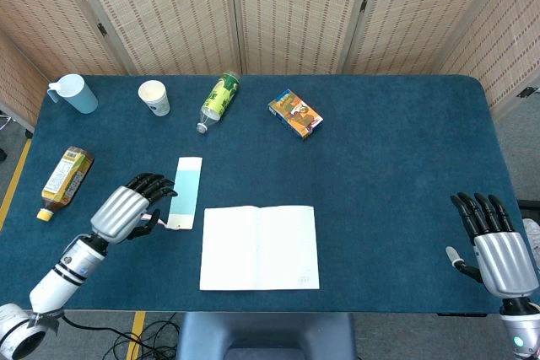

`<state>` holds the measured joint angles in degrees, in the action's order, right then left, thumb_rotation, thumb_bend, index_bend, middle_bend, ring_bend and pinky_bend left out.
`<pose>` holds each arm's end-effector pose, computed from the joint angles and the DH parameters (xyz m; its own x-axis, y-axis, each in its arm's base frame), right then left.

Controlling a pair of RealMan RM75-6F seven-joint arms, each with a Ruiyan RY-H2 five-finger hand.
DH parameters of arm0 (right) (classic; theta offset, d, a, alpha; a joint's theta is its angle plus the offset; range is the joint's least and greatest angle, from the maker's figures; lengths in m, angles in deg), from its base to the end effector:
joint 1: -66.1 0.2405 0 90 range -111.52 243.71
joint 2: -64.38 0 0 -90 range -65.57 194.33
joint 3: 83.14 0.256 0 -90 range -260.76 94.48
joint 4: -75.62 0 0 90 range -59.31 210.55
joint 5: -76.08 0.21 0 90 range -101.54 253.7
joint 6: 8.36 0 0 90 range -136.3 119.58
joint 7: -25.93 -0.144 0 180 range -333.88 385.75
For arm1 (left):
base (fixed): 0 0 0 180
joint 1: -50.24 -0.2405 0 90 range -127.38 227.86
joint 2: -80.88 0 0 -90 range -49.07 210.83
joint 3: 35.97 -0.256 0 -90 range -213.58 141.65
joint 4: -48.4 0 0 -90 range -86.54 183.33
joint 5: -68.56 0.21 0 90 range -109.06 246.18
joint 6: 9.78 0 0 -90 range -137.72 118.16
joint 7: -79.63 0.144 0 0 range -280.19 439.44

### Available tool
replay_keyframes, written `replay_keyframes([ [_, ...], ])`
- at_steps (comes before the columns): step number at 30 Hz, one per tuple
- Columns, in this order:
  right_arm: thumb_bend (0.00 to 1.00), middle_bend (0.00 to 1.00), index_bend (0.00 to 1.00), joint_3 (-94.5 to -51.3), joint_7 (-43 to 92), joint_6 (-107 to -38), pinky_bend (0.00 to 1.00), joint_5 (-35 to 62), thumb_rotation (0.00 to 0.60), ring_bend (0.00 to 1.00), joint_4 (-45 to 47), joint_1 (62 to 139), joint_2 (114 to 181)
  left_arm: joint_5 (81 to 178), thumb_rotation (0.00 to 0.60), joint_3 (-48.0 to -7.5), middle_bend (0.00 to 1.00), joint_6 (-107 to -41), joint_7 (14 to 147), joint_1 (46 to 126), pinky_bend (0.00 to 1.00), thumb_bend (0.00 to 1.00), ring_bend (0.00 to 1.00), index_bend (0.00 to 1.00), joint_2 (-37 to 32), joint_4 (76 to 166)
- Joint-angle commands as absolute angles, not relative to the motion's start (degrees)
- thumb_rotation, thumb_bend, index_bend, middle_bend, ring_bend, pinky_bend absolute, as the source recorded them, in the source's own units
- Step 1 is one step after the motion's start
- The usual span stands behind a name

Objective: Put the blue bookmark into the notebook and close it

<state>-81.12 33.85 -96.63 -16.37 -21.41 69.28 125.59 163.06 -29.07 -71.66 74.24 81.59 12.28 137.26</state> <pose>-0.2868 -0.1674 0.1670 0.4948 0.0388 0.8682 -0.8632 -0.0939 0.4961 -0.1985 0.3072 0.0895 0.4489 0.1552 0.8800 0.7898 -0.5295 -0.3095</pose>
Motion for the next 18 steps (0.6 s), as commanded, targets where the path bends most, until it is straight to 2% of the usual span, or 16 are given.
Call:
replay_keyframes([
  [1, 0.22, 0.10, 0.00, -81.2, 34.0, -96.7, 0.06, -16.4, 0.600, 0.05, -21.5, 69.2, 125.4, 158.9, 0.600, -27.6, 0.25, -66.0, 75.6, 85.8, 0.19, 0.76, 0.18, 0.30, 9.4, 136.3],
  [13, 0.23, 0.10, 0.00, -81.2, 33.6, -96.8, 0.06, -16.2, 0.600, 0.05, -21.5, 69.0, 125.1, 147.7, 0.600, -26.3, 0.25, -54.2, 86.0, 93.3, 0.19, 0.75, 0.18, 0.29, 1.5, 130.1],
  [16, 0.23, 0.10, 0.00, -81.2, 33.4, -96.6, 0.06, -15.8, 0.600, 0.05, -21.3, 69.0, 125.1, 144.5, 0.600, -26.0, 0.25, -53.0, 88.0, 94.3, 0.19, 0.72, 0.18, 0.28, -0.3, 128.0],
  [18, 0.23, 0.10, 0.00, -81.2, 33.3, -96.4, 0.06, -15.7, 0.600, 0.05, -21.2, 69.1, 125.2, 142.1, 0.600, -25.8, 0.25, -52.4, 89.5, 94.7, 0.19, 0.66, 0.18, 0.28, -1.5, 126.5],
])
